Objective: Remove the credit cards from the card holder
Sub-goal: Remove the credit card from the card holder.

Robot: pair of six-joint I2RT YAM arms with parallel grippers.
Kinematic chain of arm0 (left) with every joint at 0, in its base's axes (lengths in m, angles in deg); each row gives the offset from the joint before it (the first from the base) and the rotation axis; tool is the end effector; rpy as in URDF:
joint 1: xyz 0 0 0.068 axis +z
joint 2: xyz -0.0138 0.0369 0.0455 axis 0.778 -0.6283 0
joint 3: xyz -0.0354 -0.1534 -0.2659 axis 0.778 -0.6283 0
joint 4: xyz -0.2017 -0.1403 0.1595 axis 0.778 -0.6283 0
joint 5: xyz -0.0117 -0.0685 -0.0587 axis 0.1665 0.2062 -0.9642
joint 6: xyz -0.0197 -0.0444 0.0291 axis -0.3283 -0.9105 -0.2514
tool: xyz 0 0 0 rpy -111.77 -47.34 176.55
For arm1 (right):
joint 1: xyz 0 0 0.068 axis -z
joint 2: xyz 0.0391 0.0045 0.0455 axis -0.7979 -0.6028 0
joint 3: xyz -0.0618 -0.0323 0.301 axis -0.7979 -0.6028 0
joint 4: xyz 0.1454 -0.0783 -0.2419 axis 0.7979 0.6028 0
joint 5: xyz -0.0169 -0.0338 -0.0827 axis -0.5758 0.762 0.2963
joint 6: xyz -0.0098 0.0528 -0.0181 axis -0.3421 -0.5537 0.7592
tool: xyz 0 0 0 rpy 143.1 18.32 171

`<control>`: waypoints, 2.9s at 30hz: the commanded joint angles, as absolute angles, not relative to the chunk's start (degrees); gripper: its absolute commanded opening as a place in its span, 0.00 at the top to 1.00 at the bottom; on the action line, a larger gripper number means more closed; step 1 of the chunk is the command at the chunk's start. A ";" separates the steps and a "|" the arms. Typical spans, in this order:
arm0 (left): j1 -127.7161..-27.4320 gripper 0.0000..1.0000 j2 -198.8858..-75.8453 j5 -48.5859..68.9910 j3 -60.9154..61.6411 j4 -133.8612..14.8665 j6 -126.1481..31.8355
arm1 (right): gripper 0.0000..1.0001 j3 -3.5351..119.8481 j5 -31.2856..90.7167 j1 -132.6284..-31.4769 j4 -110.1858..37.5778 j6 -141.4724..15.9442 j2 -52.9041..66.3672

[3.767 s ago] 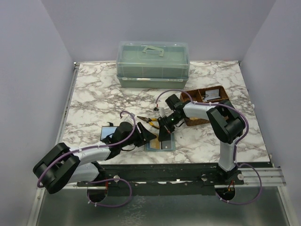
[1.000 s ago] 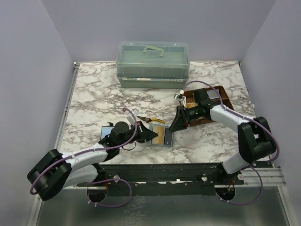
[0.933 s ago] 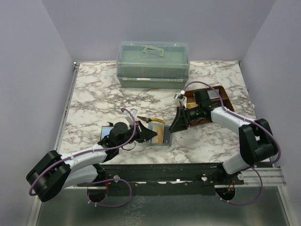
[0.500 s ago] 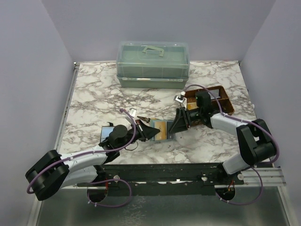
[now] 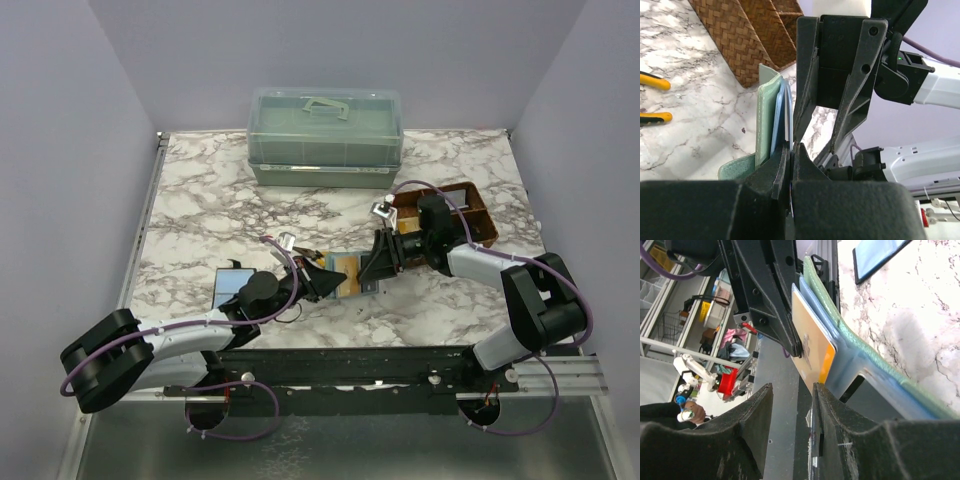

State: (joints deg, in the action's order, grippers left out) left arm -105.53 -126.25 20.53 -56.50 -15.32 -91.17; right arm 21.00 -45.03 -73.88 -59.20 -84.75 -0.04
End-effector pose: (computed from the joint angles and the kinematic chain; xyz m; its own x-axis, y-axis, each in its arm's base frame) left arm 0.1352 -0.1870 0.2090 -0.6690 -0.4819 -0.5659 0.4251 0.3764 -0.8232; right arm 0.2717 0.1462 0.2062 -0.7924 -0.2350 -0.5629 -0.5590 -0.0896 0.8243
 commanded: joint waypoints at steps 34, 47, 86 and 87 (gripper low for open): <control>-111.72 1.00 -133.53 29.45 -50.67 -3.51 -89.26 | 0.61 17.61 -47.00 -71.22 -82.08 -106.90 0.40; -112.16 1.00 -136.27 28.47 -50.16 -3.00 -89.59 | 1.00 18.82 -47.57 -69.77 -76.78 -103.00 0.92; -101.31 0.12 -116.95 18.60 -56.54 -26.62 -91.70 | 1.00 20.47 -50.70 -67.25 -69.06 -96.76 0.00; -100.88 0.13 -117.88 17.33 -56.72 -24.84 -92.25 | 1.00 20.44 -50.79 -67.25 -69.07 -96.81 -0.07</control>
State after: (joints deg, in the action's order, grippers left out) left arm -102.38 -114.82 23.20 -57.48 -31.14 -91.30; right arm 19.01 -48.09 -67.47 -67.29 -96.44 0.42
